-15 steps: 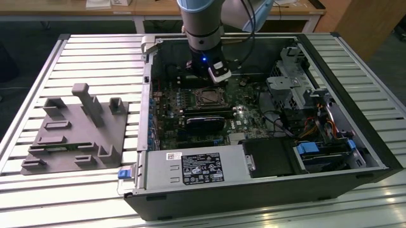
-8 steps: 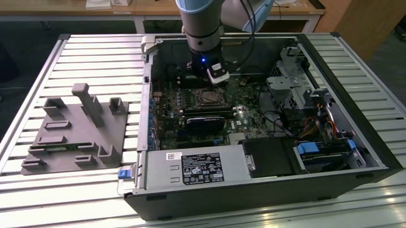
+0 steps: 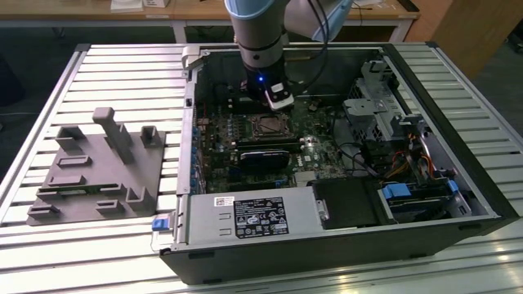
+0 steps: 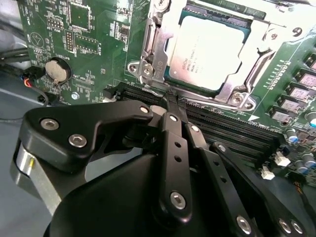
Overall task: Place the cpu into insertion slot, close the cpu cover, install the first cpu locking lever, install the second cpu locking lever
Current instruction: 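Install the first cpu locking lever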
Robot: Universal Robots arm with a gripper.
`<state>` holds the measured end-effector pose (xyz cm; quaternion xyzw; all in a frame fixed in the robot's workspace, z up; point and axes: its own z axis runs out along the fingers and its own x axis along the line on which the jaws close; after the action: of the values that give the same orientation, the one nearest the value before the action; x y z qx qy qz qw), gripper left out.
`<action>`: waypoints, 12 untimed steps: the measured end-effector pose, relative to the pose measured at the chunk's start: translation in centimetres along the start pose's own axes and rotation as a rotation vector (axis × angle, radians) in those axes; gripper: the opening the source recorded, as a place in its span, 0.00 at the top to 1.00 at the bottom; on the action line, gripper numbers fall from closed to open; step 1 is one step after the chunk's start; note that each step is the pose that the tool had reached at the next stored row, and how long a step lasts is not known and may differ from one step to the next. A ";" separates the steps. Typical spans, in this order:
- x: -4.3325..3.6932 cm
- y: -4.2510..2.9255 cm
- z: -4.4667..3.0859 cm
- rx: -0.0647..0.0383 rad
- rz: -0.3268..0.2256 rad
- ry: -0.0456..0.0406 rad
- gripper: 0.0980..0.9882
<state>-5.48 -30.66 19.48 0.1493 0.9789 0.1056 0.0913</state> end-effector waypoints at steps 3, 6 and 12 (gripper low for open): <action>0.03 -0.04 0.14 0.004 0.007 -0.0051 0.99; 0.04 -0.07 0.31 0.006 0.012 -0.0087 0.99; 0.06 -0.09 0.37 0.006 0.012 -0.0088 0.99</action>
<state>-5.49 -30.66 19.09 0.1561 0.9778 0.1027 0.0945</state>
